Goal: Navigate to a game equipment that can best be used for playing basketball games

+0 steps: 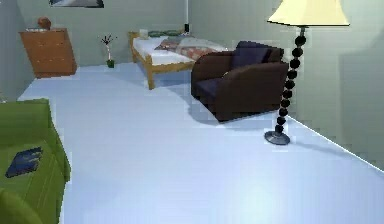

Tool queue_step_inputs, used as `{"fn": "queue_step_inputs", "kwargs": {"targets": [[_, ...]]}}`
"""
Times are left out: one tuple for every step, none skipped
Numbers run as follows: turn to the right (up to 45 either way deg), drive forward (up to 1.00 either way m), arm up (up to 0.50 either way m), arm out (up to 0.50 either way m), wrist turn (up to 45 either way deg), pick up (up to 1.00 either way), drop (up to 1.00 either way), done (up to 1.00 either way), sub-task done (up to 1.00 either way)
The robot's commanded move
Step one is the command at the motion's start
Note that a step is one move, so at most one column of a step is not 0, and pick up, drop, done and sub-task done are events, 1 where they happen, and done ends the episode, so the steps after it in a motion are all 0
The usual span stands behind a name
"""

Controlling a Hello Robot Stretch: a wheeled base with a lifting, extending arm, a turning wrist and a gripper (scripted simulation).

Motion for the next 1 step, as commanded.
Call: {"fn": "queue_step_inputs", "kwargs": {"targets": [[0.0, 0.35, 0.0, 0.0, 0.0, 0.0, 0.0, 0.0, 0.0]]}}
